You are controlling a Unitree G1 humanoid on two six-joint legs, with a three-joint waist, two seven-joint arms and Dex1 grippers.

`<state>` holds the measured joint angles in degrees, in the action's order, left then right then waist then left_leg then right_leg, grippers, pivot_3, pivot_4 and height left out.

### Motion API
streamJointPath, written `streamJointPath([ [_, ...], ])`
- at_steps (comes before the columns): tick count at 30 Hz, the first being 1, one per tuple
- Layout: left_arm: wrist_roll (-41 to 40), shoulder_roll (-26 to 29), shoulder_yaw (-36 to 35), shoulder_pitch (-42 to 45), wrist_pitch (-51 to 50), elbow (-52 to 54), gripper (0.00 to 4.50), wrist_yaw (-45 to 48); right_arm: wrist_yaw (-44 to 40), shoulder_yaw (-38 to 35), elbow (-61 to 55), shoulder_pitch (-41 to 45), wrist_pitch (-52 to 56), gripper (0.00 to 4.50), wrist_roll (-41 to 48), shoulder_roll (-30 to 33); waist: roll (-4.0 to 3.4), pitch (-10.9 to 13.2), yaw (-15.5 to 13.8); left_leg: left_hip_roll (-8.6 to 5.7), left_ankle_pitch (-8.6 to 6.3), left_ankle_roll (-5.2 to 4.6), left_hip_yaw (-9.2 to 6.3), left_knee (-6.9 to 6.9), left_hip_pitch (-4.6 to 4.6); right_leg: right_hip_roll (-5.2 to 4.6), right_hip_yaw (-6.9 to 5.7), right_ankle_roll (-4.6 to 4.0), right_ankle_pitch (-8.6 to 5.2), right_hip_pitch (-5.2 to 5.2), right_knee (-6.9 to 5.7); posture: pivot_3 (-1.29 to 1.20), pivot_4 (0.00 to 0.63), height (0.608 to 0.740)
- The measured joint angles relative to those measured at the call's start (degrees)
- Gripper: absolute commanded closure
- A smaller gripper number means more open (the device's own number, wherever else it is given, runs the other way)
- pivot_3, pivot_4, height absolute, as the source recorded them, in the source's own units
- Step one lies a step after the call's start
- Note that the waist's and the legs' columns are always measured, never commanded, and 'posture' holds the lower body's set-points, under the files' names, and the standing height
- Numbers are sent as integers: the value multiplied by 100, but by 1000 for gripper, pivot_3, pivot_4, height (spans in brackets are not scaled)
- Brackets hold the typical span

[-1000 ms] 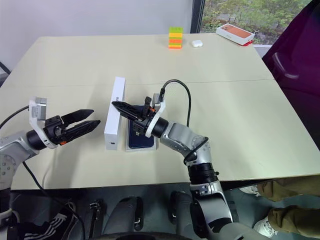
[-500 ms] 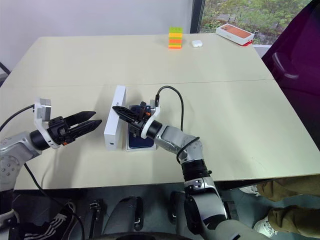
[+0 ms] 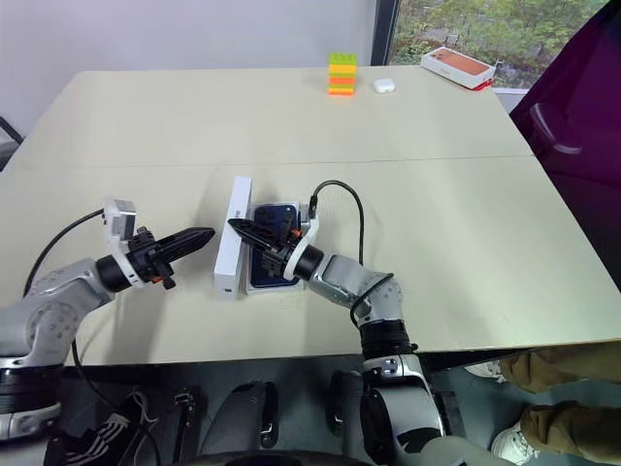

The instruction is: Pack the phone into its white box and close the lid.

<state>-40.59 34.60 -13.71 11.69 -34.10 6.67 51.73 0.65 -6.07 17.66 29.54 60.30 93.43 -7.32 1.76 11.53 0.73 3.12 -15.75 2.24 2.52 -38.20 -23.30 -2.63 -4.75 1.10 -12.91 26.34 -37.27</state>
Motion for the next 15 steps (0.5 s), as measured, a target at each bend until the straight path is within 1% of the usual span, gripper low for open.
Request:
streamJointPath([
  [3, 66, -99, 165, 17, 54, 1, 4196, 4, -25, -60, -47, -1, 36, 4500, -57, -3, 0, 0, 7, 0, 0, 0, 0, -1, 0, 0, 1, 0, 0, 0, 0, 0, 150, 740],
  [15, 146, -304, 347, 54, 97, 3, 4196, -55, -442, -239, -147, -1, -106, 4500, -670, -14, 0, -1, 0, -3, 0, 0, -1, -2, 0, 0, 0, 0, 0, 0, -2, 0, 150, 740],
])
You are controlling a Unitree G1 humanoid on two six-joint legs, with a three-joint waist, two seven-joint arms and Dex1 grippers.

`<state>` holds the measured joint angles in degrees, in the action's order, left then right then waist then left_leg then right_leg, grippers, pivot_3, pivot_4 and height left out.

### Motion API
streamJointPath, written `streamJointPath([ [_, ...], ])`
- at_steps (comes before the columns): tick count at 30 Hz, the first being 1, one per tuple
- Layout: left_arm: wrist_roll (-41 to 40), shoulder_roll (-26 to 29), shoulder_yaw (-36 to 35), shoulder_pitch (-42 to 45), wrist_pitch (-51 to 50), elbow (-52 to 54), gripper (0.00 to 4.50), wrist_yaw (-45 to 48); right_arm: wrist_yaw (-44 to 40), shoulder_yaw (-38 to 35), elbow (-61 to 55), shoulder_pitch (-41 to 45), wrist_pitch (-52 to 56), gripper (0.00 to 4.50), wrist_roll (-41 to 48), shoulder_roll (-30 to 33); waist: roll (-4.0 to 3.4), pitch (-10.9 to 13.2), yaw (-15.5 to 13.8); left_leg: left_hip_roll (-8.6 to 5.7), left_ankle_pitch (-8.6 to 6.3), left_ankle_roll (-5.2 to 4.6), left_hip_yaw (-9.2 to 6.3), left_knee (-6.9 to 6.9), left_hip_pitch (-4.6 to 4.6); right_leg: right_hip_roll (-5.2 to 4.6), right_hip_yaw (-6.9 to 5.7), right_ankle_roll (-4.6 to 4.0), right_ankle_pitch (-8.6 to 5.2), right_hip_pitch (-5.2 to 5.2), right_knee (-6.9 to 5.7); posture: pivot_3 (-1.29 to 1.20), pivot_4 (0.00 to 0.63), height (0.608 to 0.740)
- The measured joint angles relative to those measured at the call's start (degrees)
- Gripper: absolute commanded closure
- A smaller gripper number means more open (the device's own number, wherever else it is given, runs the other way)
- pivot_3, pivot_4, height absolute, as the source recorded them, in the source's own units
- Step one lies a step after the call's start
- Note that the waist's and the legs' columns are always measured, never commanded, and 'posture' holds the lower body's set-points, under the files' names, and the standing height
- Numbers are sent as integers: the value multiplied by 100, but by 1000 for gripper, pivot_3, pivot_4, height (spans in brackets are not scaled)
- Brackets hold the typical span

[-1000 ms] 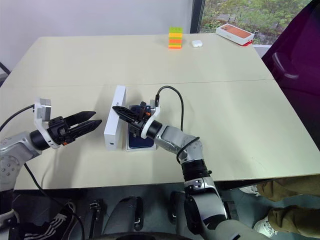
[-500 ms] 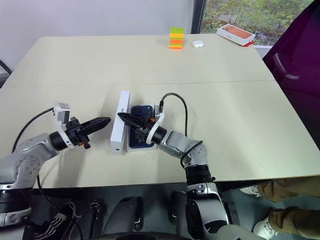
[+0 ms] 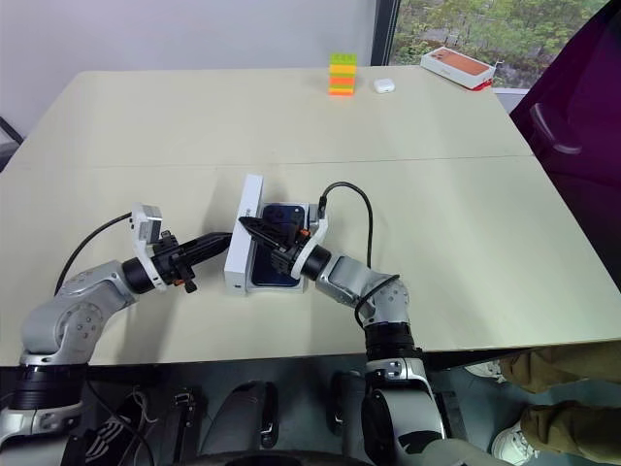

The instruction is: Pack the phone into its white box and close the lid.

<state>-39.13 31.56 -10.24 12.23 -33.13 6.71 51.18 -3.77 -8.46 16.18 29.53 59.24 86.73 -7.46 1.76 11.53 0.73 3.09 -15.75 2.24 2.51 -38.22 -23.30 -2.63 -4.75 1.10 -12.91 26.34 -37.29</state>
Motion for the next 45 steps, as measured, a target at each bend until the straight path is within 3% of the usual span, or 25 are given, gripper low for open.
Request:
streamJointPath([
  [9, 181, -147, 60, 99, 105, -13, 4196, -46, -441, -47, -66, -2, -32, 4500, -433, 20, 0, 0, -4, -2, 0, 0, 0, -1, 0, -1, 0, 0, 0, -1, -1, 0, 150, 740],
  [16, 353, -368, 238, 158, 263, -100, 4229, -59, -694, -56, -169, -2, -67, 1140, -972, 218, 1, -2, -9, -6, 0, 0, -1, -4, 5, -4, 0, 0, 0, -10, -4, 0, 150, 740],
  [22, 407, -561, 564, 188, 267, -112, 4229, -46, -865, -43, -691, 20, 106, 1140, -1389, 1109, 0, -2, -12, -8, 0, 0, -2, -4, 4, -4, 0, 1, 0, -8, -4, 0, 150, 740],
  [26, 491, -670, 696, 223, 341, -227, 4229, -46, -1401, -137, -1343, -10, 334, 1140, -1628, 2441, 0, -2, -23, -12, 0, 0, 0, -5, 4, -6, -1, 2, 0, -10, -1, 0, 150, 740],
  [31, 545, -814, 870, 388, 412, -408, 4229, 23, -2248, -183, -1613, -218, 483, 1140, -1939, 3468, 2, -3, -4, -10, 1, -1, -4, -2, 12, 3, -1, 2, 0, -10, -8, 0, 150, 740],
  [45, 607, -839, 943, 615, 502, -662, 4229, 176, -3840, 556, -1679, -217, -296, 1140, -3574, 4335, 3, -3, -17, -12, 7, -12, -2, -5, 14, 0, -3, -3, 3, -14, -10, 0, 150, 740],
])
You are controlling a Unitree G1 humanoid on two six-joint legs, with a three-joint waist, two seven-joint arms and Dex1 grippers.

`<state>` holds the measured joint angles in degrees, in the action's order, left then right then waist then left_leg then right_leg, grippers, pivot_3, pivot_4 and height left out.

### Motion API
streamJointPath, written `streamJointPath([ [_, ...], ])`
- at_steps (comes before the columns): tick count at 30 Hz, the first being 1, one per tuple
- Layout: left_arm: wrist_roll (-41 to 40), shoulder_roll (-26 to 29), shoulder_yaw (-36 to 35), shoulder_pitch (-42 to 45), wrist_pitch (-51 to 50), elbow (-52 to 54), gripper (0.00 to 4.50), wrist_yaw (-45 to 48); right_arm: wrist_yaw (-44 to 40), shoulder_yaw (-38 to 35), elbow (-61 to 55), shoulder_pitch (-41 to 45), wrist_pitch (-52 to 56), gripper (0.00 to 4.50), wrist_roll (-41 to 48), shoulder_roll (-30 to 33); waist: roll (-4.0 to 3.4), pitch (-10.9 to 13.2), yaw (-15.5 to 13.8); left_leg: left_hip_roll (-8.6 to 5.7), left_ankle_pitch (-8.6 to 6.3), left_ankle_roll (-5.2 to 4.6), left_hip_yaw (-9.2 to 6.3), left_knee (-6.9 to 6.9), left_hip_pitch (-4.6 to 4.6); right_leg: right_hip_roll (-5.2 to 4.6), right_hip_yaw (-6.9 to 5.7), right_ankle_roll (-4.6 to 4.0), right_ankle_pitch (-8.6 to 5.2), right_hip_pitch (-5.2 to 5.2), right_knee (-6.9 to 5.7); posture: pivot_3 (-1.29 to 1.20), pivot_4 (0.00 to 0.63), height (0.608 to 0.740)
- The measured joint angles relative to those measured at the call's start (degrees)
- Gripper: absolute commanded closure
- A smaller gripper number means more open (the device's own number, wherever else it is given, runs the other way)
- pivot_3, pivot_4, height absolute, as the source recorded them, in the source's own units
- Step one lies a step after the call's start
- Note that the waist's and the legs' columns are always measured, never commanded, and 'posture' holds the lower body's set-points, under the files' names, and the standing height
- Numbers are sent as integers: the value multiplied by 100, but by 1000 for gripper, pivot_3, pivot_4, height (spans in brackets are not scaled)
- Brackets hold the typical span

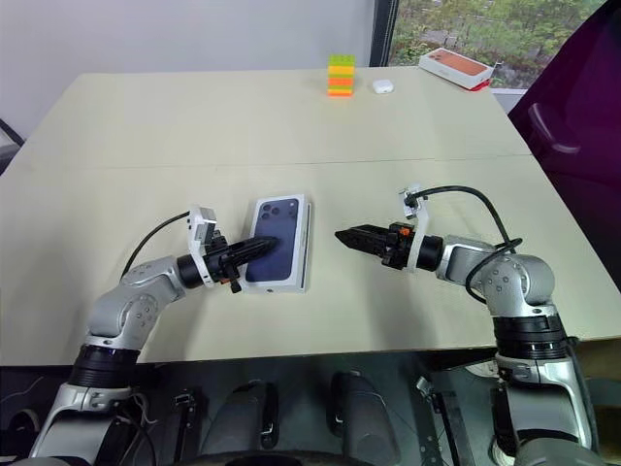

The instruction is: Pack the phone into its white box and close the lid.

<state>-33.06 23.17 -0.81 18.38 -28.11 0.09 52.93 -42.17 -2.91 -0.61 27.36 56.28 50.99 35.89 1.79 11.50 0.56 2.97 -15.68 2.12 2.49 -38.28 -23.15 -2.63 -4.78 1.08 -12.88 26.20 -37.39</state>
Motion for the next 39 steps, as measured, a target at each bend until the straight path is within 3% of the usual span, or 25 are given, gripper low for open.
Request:
streamJointPath([
  [3, -13, 17, -8, -7, -30, 15, 4229, -20, -273, 218, -66, 0, -406, 1140, -457, 83, 0, 0, 6, 0, 0, 0, 0, 0, 2, 1, -1, 0, 0, 0, -1, 0, 150, 740],
  [6, -183, 148, -243, -2, -226, 180, 4229, -123, -412, 544, -261, 4, -971, 2399, -1045, 85, 0, 0, 17, 2, 1, 1, -3, 0, 3, 4, 0, 2, -1, 1, -5, 0, 150, 740],
  [10, -347, 409, -642, 77, -386, 337, 4229, -239, -525, 698, -383, 10, -1473, 4425, -1540, 65, 0, 0, 2, 1, 3, 4, -2, 0, 7, 0, -2, 2, -1, -3, -6, 0, 150, 740],
  [18, -257, 587, -781, 54, -314, 279, 4229, -302, -509, 859, -594, 163, -1731, 4480, -1843, -419, 0, 0, 5, 0, 4, 6, -1, -2, 9, -2, -2, -2, 1, -6, -6, 0, 150, 740],
  [27, -234, 469, -719, 36, -241, 253, 4229, -359, -123, 1431, -505, 624, -1936, 4480, -2345, -1476, 0, 0, -3, 0, 5, 9, 0, -2, 9, -6, -2, -3, 2, -6, -10, 0, 150, 740],
  [36, -238, 454, -668, -16, -245, 272, 4229, -425, -220, 1721, 330, 521, -2809, 4480, -3149, -1505, 1, -1, 2, -2, 6, 10, 0, -7, 16, -7, -2, -2, 3, -17, -9, 0, 150, 740],
  [39, -241, 434, -668, -31, -246, 284, 4229, -439, -350, 1733, 435, 394, -3163, 4480, -3308, -1462, 1, 0, 2, -2, 5, 9, 0, 4, 64, -6, -3, -1, 1, -61, -2, 0, 150, 740],
])
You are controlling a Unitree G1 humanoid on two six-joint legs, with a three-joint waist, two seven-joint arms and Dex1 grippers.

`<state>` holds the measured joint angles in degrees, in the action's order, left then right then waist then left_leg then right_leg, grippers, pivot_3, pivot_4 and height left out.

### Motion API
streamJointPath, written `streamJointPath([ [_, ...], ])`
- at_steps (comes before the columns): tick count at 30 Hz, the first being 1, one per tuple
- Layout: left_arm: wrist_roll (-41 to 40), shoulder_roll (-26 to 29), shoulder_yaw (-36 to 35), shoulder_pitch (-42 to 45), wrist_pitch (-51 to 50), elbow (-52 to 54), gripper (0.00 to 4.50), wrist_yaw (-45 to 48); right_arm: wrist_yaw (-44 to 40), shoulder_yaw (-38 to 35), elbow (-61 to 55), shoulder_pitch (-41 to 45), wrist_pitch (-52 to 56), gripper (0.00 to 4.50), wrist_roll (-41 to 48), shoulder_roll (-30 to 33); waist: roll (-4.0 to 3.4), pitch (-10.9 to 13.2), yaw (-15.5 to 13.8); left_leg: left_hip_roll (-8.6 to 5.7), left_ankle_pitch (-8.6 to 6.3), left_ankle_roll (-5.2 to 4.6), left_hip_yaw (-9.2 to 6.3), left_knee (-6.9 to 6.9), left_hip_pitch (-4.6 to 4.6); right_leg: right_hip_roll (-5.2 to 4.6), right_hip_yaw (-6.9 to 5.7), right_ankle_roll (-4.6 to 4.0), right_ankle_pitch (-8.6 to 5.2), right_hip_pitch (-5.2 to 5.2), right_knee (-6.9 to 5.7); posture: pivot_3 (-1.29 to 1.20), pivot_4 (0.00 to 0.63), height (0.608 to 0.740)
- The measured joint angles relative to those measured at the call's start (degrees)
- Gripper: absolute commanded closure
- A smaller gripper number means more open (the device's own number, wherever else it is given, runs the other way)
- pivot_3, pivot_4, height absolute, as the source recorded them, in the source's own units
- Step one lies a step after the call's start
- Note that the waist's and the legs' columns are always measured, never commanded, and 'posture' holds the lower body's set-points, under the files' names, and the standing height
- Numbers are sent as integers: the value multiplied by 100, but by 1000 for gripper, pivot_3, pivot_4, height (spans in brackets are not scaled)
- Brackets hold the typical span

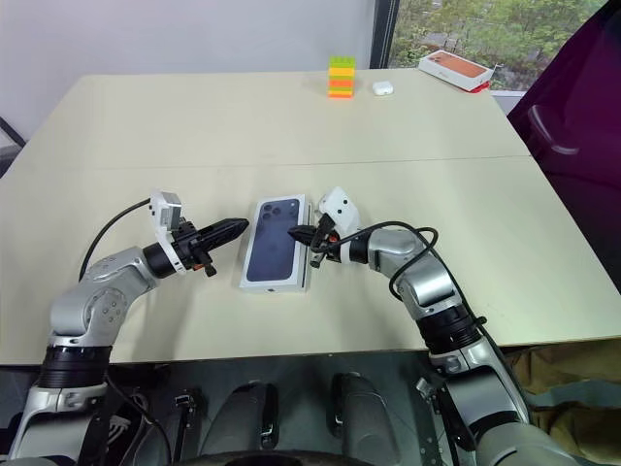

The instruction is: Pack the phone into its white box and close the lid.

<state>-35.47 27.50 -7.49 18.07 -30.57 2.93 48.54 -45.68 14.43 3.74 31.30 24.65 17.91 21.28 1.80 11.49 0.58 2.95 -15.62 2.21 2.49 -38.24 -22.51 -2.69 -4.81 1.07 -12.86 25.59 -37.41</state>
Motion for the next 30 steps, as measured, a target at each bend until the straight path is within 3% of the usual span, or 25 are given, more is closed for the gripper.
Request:
streamJointPath([
  [6, 0, 2, -1, -42, -5, 33, 4229, -1, -174, 7, -3, -226, -430, 4480, -249, 21, 1, -3, 2, 1, -1, 0, -3, 7, 31, 2, -2, 4, -4, -37, 15, 0, 150, 740],
  [13, 222, 22, -3, -27, -120, -224, 4229, -384, -179, -217, -188, -215, 72, 4480, -95, 26, 1, -3, 0, 1, -1, 0, -4, 7, 29, 2, -1, 2, -2, -36, 15, 0, 150, 740],
  [20, 497, 461, 55, -28, -451, -306, 4229, -521, -135, -477, -733, -224, 587, 4480, -98, 667, -1, -2, -4, 0, -1, 0, -3, 7, 17, -1, -4, 3, -2, -26, 20, 0, 150, 740],
  [30, 877, 311, 768, 242, -835, -410, 4229, -489, -139, -157, -755, -323, 366, 4480, -606, 877, -1, -2, -16, -1, -1, 0, -3, 6, 18, -2, -3, 5, -4, -27, 21, 0, 150, 740],
])
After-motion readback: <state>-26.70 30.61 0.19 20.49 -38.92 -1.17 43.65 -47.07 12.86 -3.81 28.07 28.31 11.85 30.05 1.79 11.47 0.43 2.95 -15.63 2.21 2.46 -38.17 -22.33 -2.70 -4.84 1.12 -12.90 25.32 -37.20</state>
